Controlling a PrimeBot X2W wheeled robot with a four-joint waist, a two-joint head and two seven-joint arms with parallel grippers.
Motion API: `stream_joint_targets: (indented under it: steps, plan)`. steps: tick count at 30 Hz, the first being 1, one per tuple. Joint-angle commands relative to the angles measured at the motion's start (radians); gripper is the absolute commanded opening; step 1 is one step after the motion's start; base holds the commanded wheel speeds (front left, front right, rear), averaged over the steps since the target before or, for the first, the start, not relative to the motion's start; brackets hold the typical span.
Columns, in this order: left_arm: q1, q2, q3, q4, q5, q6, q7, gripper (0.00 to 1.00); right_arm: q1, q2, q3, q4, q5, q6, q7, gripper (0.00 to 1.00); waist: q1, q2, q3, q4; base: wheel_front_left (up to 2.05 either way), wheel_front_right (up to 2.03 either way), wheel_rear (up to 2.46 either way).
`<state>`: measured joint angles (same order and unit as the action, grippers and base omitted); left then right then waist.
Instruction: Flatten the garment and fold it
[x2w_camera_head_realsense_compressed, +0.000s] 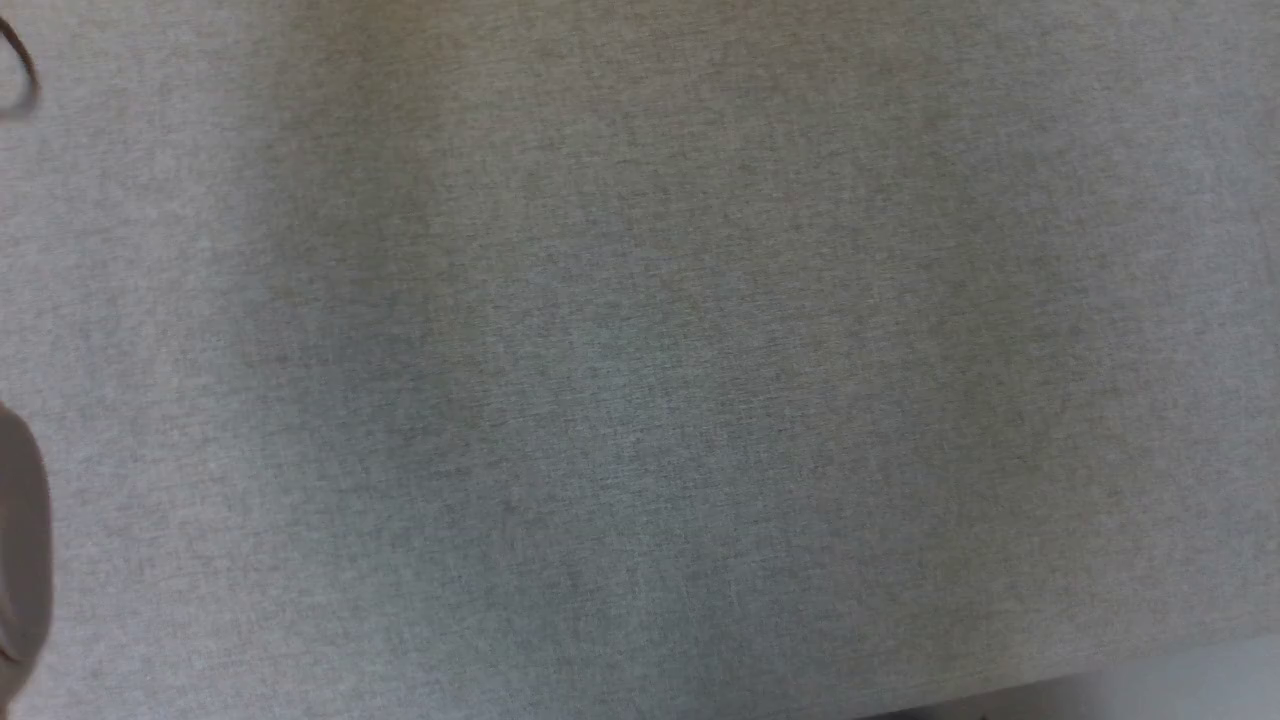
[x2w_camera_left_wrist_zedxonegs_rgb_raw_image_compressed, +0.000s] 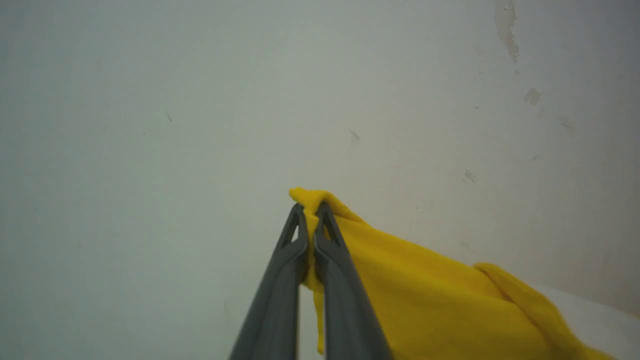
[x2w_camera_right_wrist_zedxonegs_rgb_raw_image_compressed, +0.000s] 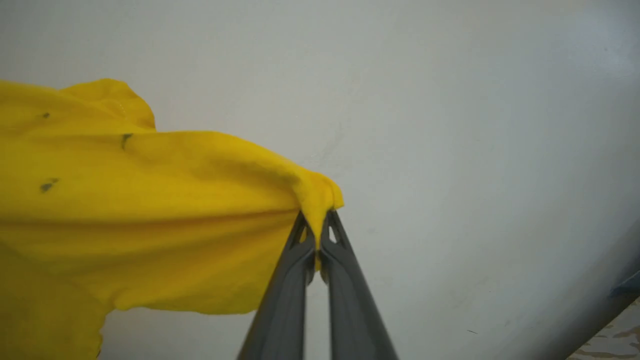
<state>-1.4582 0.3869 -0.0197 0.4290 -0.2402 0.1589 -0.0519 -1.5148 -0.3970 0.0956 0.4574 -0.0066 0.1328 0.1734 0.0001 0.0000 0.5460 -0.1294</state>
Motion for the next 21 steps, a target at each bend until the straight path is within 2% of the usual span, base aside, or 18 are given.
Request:
stream_joint_targets:
  steps: [1,7,10,12,13,18,21]
  plan:
    - [0.049,0.006,-0.002,0.021,-0.003,-0.007,-0.004,0.0,0.026,0.009,0.016,0.029,0.008,-0.002,-0.01,0.0,-0.0001,0.0,-0.003,0.005,0.0,0.0,0.0]
    - [0.267,-0.002,-0.006,0.093,-0.042,-0.045,-0.003,0.0,0.205,0.017,0.091,0.128,0.081,-0.002,-0.076,0.0,-0.0001,0.0,-0.048,0.019,0.0,0.0,0.0]
    - [0.36,-0.007,-0.007,0.111,-0.062,-0.06,0.017,0.0,0.283,0.024,0.121,0.143,0.143,-0.002,-0.102,0.0,-0.0001,0.0,-0.069,0.026,0.0,0.0,0.0]
    - [0.521,-0.014,-0.003,0.12,-0.096,-0.08,0.057,0.0,0.408,0.01,0.163,0.156,0.209,-0.002,-0.13,0.0,-0.0001,0.0,-0.111,0.035,0.0,0.0,0.0]
    - [0.521,-0.014,-0.003,0.12,-0.096,-0.08,0.057,0.0,0.408,0.01,0.163,0.156,0.209,-0.002,-0.13,0.0,-0.0001,0.0,-0.111,0.035,0.0,0.0,0.0]
    - [0.819,-0.061,-0.004,0.065,-0.169,-0.112,0.133,0.0,0.626,0.001,0.163,0.127,0.336,-0.002,-0.144,0.0,-0.0001,0.0,-0.197,0.048,0.0,0.0,0.0]
    - [0.993,-0.091,0.006,-0.007,-0.216,-0.111,0.18,0.0,0.76,-0.015,0.149,0.097,0.374,-0.002,-0.119,0.0,-0.0001,0.0,-0.244,0.055,0.0,0.0,0.0]
